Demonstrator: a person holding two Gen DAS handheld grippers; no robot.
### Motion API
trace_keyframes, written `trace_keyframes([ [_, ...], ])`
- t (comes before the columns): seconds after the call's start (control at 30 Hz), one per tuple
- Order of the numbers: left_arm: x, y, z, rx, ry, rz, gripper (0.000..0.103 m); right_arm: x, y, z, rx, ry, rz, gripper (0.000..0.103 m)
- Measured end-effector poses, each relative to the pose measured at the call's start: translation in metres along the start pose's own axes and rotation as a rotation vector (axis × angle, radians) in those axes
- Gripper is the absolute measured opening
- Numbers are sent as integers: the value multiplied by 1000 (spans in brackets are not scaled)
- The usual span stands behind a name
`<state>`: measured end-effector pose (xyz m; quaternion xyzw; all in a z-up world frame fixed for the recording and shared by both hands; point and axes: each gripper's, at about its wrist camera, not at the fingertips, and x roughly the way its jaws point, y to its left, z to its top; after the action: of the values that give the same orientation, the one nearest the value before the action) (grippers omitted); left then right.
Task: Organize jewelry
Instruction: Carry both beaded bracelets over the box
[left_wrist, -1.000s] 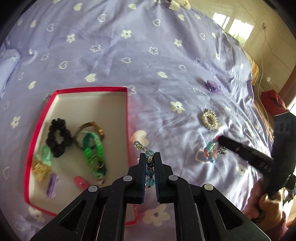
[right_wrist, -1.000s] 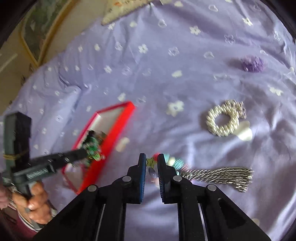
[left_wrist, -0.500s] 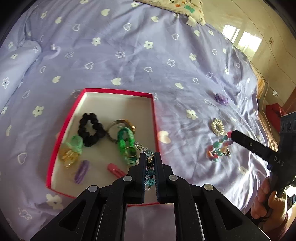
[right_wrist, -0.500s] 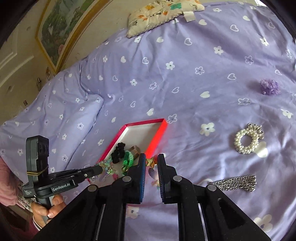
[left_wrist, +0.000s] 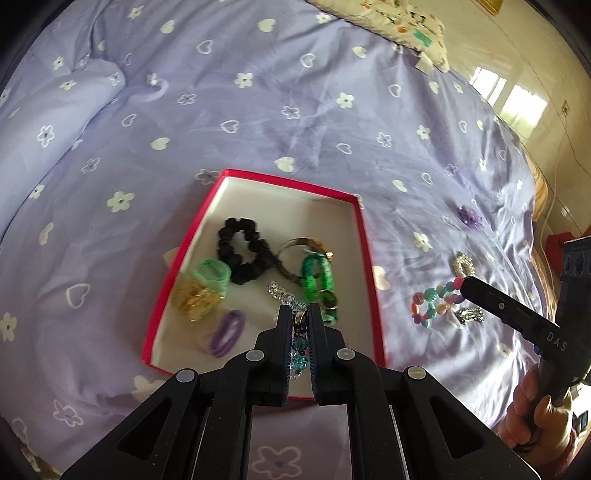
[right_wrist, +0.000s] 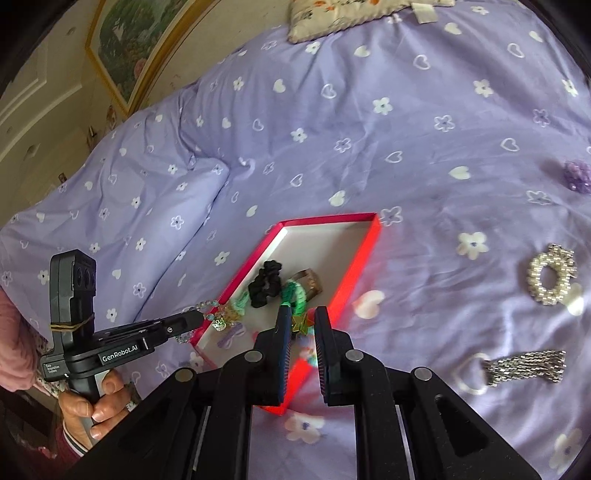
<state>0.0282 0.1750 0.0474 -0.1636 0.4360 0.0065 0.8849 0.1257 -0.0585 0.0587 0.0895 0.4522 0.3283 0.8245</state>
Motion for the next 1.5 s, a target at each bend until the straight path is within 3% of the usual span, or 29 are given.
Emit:
trace_keyframes([
  [0.57,13,35,3,-55,16,25,7,50,30,3,-45,68,45,12],
  [1.5,103,60,29,-79,84,48,7,131,19,10,-28,172,30,12],
])
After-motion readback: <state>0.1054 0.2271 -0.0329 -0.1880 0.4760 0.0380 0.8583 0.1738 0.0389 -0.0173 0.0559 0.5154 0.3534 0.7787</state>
